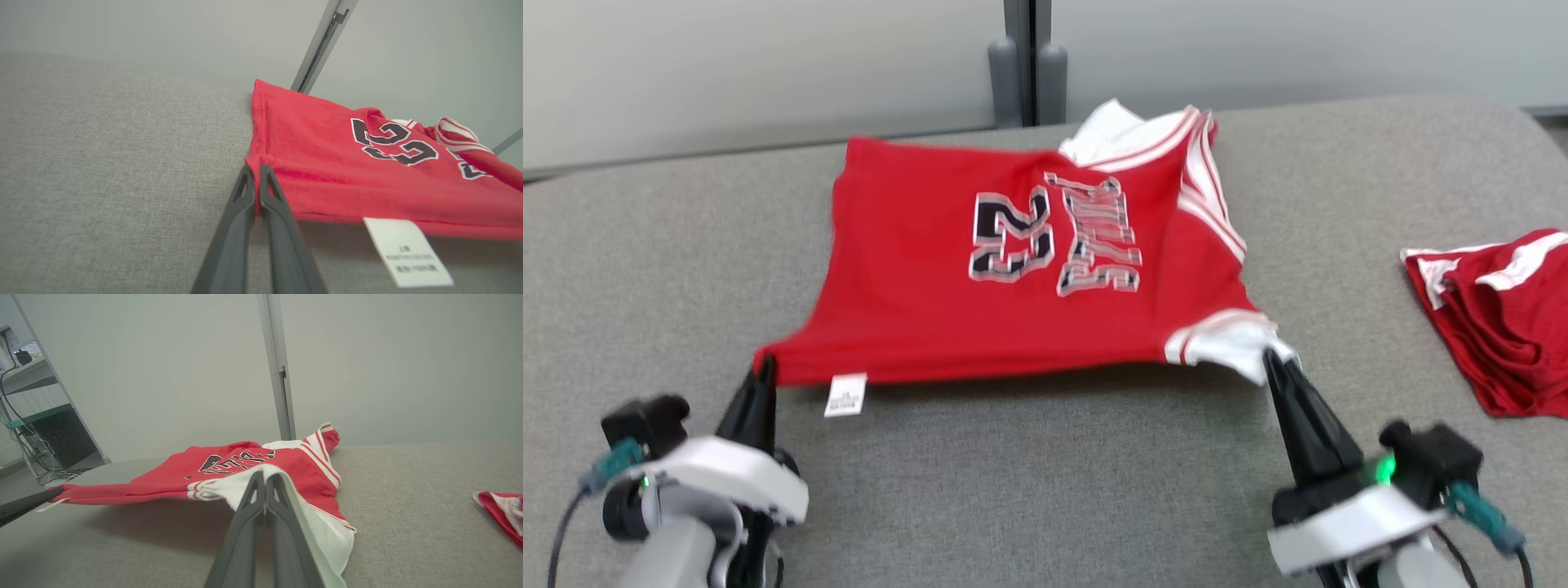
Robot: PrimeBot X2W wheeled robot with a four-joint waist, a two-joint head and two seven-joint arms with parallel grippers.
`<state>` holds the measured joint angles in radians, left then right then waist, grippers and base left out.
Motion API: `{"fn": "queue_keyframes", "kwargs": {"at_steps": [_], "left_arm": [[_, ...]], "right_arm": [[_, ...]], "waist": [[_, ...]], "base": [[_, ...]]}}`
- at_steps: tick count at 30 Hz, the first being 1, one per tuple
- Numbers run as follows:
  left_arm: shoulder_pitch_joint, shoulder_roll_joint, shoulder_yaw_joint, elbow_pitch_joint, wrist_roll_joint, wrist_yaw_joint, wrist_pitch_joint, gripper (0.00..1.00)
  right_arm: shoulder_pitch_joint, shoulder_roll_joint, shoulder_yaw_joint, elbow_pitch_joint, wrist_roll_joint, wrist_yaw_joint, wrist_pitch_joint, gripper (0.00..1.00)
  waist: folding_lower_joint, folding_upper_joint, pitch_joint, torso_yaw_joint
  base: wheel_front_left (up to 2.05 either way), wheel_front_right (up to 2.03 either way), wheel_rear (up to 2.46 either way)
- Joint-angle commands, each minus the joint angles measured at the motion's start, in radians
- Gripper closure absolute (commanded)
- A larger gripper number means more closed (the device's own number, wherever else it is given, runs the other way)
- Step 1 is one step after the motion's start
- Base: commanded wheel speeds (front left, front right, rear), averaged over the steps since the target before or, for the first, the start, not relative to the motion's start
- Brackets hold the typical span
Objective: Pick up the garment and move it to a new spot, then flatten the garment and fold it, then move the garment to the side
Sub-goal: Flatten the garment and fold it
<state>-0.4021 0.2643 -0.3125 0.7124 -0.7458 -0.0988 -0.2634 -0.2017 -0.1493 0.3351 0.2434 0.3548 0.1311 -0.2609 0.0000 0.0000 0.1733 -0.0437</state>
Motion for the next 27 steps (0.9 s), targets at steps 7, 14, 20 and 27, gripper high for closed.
{"fn": "queue_keyframes", "kwargs": {"at_steps": [7, 14, 20, 27], "left_arm": [[0.325, 0.026, 0.027, -0.302, 0.038, 0.128, 0.015, 1.00], [0.539, 0.055, 0.033, -0.569, 0.036, 0.256, 0.094, 1.00], [0.669, 0.086, 0.043, -0.771, 0.042, 0.353, 0.161, 1.00], [0.691, 0.097, 0.029, -0.843, 0.032, 0.392, 0.233, 1.00]], "right_arm": [[0.312, -0.003, -0.092, -0.211, -0.055, -0.001, 0.075, 1.00], [0.485, 0.014, -0.129, -0.378, -0.087, -0.001, 0.177, 1.00], [0.583, 0.024, -0.164, -0.474, -0.103, -0.001, 0.239, 1.00], [0.596, 0.027, -0.167, -0.464, -0.089, -0.001, 0.267, 1.00]], "waist": [[0.0000, 0.0000, -0.154, 0.016], [0.0000, 0.0000, -0.200, 0.020], [0.0000, 0.0000, -0.212, 0.023], [0.0000, 0.0000, -0.202, 0.027]], "base": [[0.00, 0.00, 0.00], [0.00, 0.00, 0.00], [0.00, 0.00, 0.00], [0.00, 0.00, 0.00]]}}
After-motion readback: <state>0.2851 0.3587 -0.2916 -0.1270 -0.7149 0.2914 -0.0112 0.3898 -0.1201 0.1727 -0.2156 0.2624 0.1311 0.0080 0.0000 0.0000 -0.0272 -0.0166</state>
